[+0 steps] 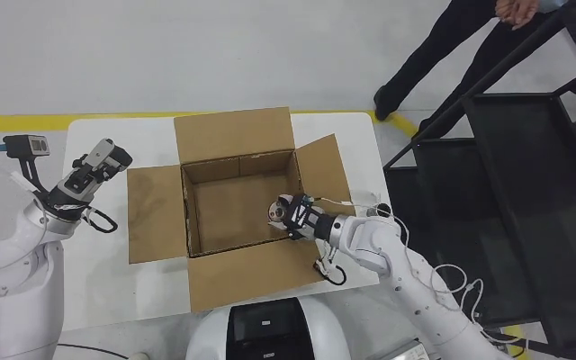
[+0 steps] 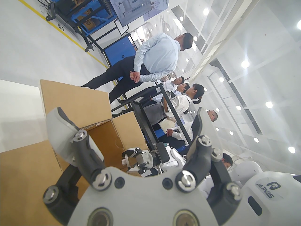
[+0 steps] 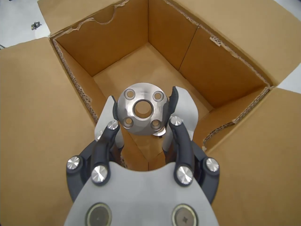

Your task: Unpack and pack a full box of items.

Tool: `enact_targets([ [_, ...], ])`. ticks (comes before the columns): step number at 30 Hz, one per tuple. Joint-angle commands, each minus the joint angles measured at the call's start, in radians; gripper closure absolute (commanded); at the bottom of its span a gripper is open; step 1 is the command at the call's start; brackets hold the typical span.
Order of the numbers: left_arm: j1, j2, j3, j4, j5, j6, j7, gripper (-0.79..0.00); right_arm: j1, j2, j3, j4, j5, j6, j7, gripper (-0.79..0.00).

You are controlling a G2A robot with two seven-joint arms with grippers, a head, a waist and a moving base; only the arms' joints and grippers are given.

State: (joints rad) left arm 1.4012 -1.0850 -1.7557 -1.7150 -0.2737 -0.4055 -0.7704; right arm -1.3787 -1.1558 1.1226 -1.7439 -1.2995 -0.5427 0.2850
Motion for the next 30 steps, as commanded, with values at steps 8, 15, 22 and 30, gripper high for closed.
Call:
enact_targets([
  [8, 0.0, 0.0, 0.0, 0.0, 0.0, 0.0, 0.0, -0.785, 0.007, -0.002, -0.002, 0.015, 0.018, 0.009, -0.024, 0.0],
  [15, 0.0, 0.0, 0.0, 0.0, 0.0, 0.0, 0.0, -0.785, 0.007, -0.002, -0.002, 0.015, 0.018, 0.009, -0.024, 0.0],
  [22, 0.0, 0.0, 0.0, 0.0, 0.0, 0.0, 0.0, -0.785, 0.056, -0.01, -0.028, -0.006, 0.024, 0.018, -0.031, 0.0],
  [30, 0.0, 0.0, 0.0, 0.0, 0.0, 0.0, 0.0, -0.785, 0.266, -0.053, -0.185, 0.09, 0.031, 0.003, 0.067, 0.0],
])
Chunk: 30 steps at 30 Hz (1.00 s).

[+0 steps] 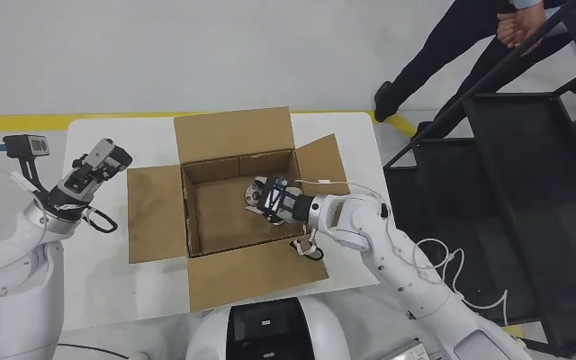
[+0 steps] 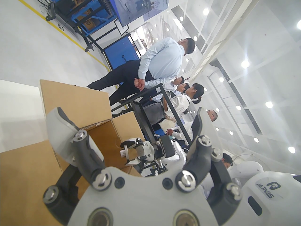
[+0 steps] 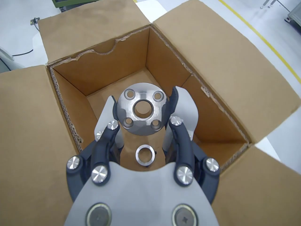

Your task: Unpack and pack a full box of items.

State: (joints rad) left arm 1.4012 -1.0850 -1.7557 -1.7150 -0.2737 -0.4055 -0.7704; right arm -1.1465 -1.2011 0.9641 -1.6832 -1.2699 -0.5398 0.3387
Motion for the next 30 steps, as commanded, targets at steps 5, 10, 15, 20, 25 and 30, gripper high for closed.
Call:
enact_targets([
  [5, 0.0, 0.0, 0.0, 0.0, 0.0, 0.0, 0.0, -0.785, 0.138, -0.044, -0.131, 0.168, 0.05, -0.028, 0.02, 0.0],
  [10, 0.0, 0.0, 0.0, 0.0, 0.0, 0.0, 0.0, -0.785, 0.232, -0.083, -0.223, 0.303, 0.046, -0.052, -0.009, 0.0],
  [15, 0.0, 0.0, 0.0, 0.0, 0.0, 0.0, 0.0, -0.785, 0.305, -0.117, -0.288, 0.414, 0.023, -0.056, -0.017, 0.0],
  [20, 0.0, 0.0, 0.0, 0.0, 0.0, 0.0, 0.0, -0.785, 0.355, -0.146, -0.324, 0.508, 0.017, -0.037, -0.022, 0.0],
  [25, 0.0, 0.0, 0.0, 0.0, 0.0, 0.0, 0.0, -0.785, 0.395, -0.174, -0.362, 0.593, 0.025, -0.061, -0.002, 0.0],
  [30, 0.0, 0.0, 0.0, 0.0, 0.0, 0.0, 0.0, -0.785, 0.427, -0.201, -0.394, 0.673, 0.032, -0.087, 0.018, 0.0],
])
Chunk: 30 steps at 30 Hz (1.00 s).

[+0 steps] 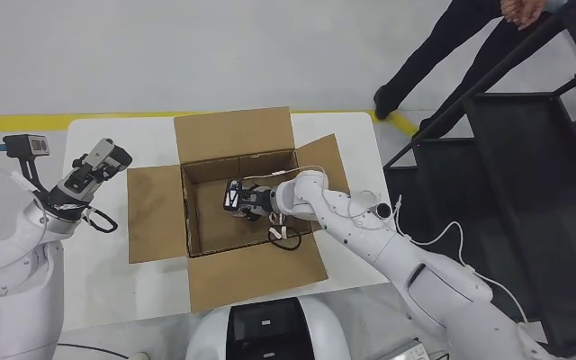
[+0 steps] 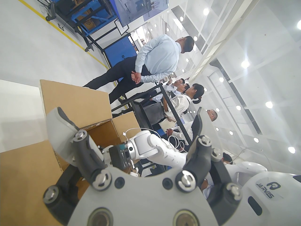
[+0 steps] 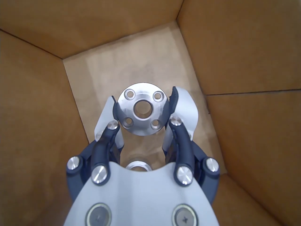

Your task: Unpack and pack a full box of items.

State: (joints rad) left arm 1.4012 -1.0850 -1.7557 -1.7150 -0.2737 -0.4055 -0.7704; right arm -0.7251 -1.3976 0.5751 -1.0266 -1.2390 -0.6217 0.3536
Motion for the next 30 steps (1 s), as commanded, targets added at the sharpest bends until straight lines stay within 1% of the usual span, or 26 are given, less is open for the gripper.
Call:
enact_targets([
  [1, 0.0, 0.0, 0.0, 0.0, 0.0, 0.0, 0.0, -0.785, 0.013, -0.012, -0.013, 0.038, 0.001, -0.007, 0.001, 0.0],
  [10, 0.0, 0.0, 0.0, 0.0, 0.0, 0.0, 0.0, -0.785, 0.042, -0.059, -0.056, 0.157, -0.007, -0.004, -0.03, -0.006],
  [12, 0.0, 0.0, 0.0, 0.0, 0.0, 0.0, 0.0, -0.785, 0.048, -0.069, -0.065, 0.18, -0.006, -0.009, -0.034, -0.28],
  [13, 0.0, 0.0, 0.0, 0.0, 0.0, 0.0, 0.0, -0.785, 0.051, -0.074, -0.067, 0.191, -0.004, -0.009, -0.036, -0.582],
  [14, 0.0, 0.0, 0.0, 0.0, 0.0, 0.0, 0.0, -0.785, 0.052, -0.077, -0.069, 0.198, -0.003, -0.009, -0.036, -0.785],
  [18, 0.0, 0.0, 0.0, 0.0, 0.0, 0.0, 0.0, -0.785, 0.065, -0.094, -0.074, 0.222, -0.003, -0.008, -0.047, -0.785],
  [23, 0.0, 0.0, 0.0, 0.0, 0.0, 0.0, 0.0, -0.785, 0.067, -0.094, -0.062, 0.226, -0.008, -0.028, -0.086, -0.785],
  [27, 0.0, 0.0, 0.0, 0.0, 0.0, 0.0, 0.0, -0.785, 0.059, -0.081, -0.029, 0.199, 0.009, -0.068, -0.143, -0.785],
  [30, 0.0, 0.0, 0.0, 0.0, 0.0, 0.0, 0.0, -0.785, 0.038, -0.057, 0.019, 0.146, 0.038, -0.123, -0.183, -0.785],
])
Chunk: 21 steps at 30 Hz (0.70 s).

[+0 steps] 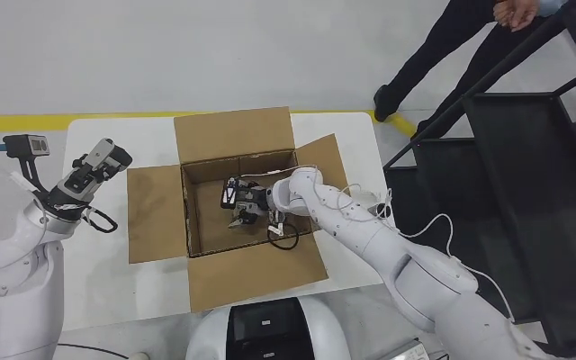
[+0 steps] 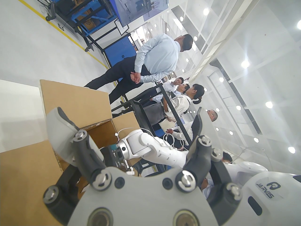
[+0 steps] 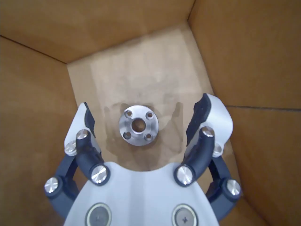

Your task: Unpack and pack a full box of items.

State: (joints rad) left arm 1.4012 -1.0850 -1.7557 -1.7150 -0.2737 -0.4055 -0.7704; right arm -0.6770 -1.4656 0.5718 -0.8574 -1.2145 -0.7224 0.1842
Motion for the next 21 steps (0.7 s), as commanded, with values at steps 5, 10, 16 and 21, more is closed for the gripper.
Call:
enact_targets([
  [5, 0.0, 0.0, 0.0, 0.0, 0.0, 0.0, 0.0, -0.785, -0.081, 0.065, 0.124, -0.146, 0.066, -0.105, -0.038, -0.785],
  [10, 0.0, 0.0, 0.0, 0.0, 0.0, 0.0, 0.0, -0.785, -0.22, 0.138, 0.287, -0.37, 0.118, -0.133, -0.005, -0.785],
  [16, 0.0, 0.0, 0.0, 0.0, 0.0, 0.0, 0.0, -0.785, -0.458, 0.212, 0.509, -0.709, 0.172, -0.095, 0.064, -0.785],
  [21, 0.0, 0.0, 0.0, 0.0, 0.0, 0.0, 0.0, -0.785, -0.613, 0.246, 0.643, -0.913, 0.22, -0.054, 0.123, -0.785],
])
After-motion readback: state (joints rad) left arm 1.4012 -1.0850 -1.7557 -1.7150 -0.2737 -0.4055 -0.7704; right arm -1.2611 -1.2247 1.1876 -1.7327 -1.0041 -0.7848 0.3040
